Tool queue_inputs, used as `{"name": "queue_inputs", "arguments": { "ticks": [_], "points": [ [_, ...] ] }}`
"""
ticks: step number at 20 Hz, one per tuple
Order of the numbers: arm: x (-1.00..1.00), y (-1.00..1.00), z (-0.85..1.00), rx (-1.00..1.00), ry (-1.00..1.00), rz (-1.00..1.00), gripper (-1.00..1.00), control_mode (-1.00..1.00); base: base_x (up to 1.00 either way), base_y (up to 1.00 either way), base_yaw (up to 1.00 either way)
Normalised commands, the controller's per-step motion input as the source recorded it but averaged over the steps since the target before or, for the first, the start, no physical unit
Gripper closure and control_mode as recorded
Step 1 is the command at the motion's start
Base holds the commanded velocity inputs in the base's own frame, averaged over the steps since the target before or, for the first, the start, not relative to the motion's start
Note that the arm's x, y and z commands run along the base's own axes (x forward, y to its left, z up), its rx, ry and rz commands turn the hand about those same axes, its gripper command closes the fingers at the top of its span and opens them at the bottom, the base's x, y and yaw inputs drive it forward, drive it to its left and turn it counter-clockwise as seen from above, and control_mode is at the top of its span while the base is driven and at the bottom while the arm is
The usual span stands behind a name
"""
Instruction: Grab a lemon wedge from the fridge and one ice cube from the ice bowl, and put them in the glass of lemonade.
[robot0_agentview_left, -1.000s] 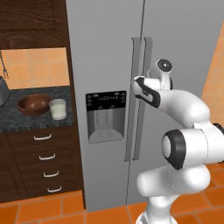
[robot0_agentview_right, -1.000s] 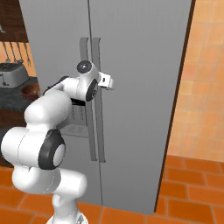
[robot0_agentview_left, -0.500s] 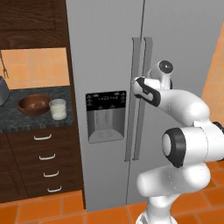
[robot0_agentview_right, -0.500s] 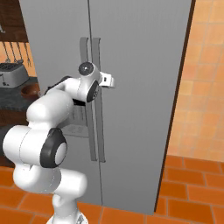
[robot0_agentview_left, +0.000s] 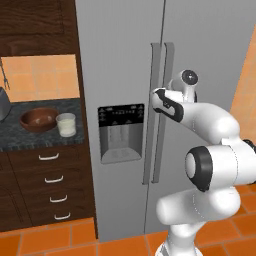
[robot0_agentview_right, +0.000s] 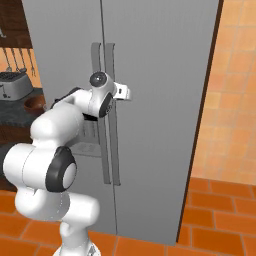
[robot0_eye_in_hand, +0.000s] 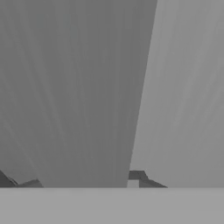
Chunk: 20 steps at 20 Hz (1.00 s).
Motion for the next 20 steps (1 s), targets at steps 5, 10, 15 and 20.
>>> {"name": "queue_inputs", "arguments": {
  "ticks": [5, 10, 15, 20],
  "points": [
    [0.00, -0.53, 0.00, 0.00, -0.05, -0.02, 1.00, -1.00, 0.00, 0.00, 0.00],
    [-0.26, -0.91, 0.05, 0.00, -0.02, -0.10, 1.00, -1.00, 0.00, 0.00, 0.00],
    [-0.73, -1.00, 0.09, 0.02, 0.00, -0.13, 1.00, -1.00, 0.00, 0.00, 0.00],
    [-0.83, -1.00, 0.06, 0.04, 0.00, -0.13, 1.00, -1.00, 0.00, 0.00, 0.00]
  ]
}}
